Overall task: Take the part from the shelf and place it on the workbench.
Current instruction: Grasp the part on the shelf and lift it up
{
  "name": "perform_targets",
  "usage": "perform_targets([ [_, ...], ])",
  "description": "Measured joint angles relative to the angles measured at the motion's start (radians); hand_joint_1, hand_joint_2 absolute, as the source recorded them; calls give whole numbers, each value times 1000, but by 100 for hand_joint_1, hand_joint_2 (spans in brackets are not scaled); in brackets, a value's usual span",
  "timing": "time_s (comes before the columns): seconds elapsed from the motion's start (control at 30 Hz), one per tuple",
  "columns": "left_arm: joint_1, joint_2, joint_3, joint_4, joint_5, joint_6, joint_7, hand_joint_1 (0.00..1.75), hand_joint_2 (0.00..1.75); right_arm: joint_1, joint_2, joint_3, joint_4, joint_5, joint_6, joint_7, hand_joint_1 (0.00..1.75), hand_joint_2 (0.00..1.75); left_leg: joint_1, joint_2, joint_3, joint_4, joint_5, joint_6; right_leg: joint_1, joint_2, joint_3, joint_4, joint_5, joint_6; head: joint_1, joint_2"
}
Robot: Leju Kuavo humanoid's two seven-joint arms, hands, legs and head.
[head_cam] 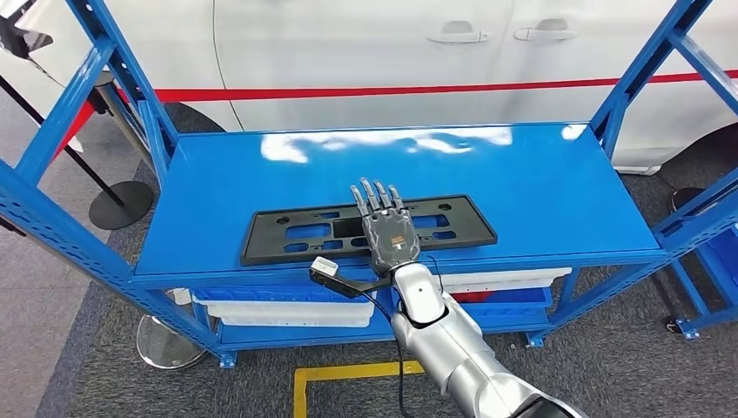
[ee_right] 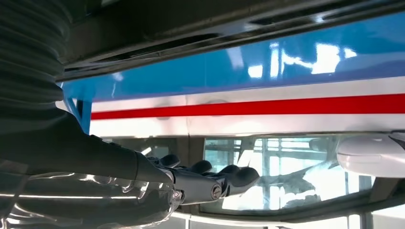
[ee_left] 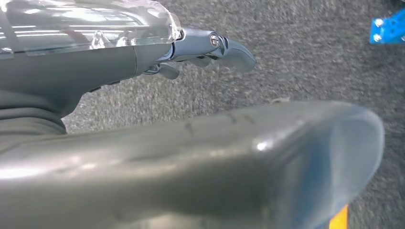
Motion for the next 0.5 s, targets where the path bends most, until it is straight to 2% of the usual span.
perform_targets([
  [0.03,-1,0,-1,0,-5,2,-1,0,0,-3,-2,-3,7,2,12,5,122,175,0,0,0,0,-2,3,0,0,-42,72,-25,2,0,0],
  [0.07,-1,0,-3,0,-11,5,-2,0,0,-5,-5,-4,16,3,27,11,165,175,-1,-1,2,1,-4,4,-1,0,-76,123,-33,3,1,0],
  [0.1,0,0,-5,0,-17,9,-3,0,0,-8,-8,-5,26,4,41,18,171,175,-1,-2,4,2,-7,5,-1,0,-94,140,-21,3,1,0],
  [0.13,0,0,-7,0,-21,12,-4,0,0,-12,-10,-5,35,4,55,23,173,175,-2,-3,8,3,-10,4,0,0,-92,115,10,1,1,0],
  [0.2,0,0,-9,0,-25,14,-6,0,0,-27,-12,-5,56,4,76,32,175,175,-2,-4,18,5,-19,0,1,0,-39,-16,93,-7,1,0],
  [0.23,-1,0,-10,0,-25,14,-7,0,0,-36,-13,-5,68,4,85,34,175,175,-4,-5,22,6,-23,-3,3,0,-12,-80,121,-12,1,0],
  [0.27,-3,0,-10,0,-24,13,-8,0,0,-43,-13,-5,79,4,92,36,175,175,-6,-5,24,7,-26,-7,5,1,7,-123,134,-15,1,0],
  [0.33,-5,0,-10,0,-22,13,-10,0,0,-54,-14,-5,98,5,101,39,175,175,-8,-5,25,5,-28,-16,9,1,15,-145,132,-21,1,0],
  [0.4,-5,1,-10,0,-22,13,-10,0,0,-61,-15,-5,111,5,103,40,175,175,-8,-4,24,9,-37,-27,5,2,18,-151,133,-31,0,0],
  [0.43,-5,1,-10,0,-22,13,-10,0,0,-65,-14,-5,115,6,103,41,175,175,-7,-3,15,30,-51,-33,2,1,21,-155,134,-36,0,0],
  [0.5,-6,2,-10,0,-22,13,-10,0,0,-71,-13,-5,123,6,104,40,175,175,-4,-2,-34,137,-107,-42,0,-1,26,-159,133,-45,-1,0],
])
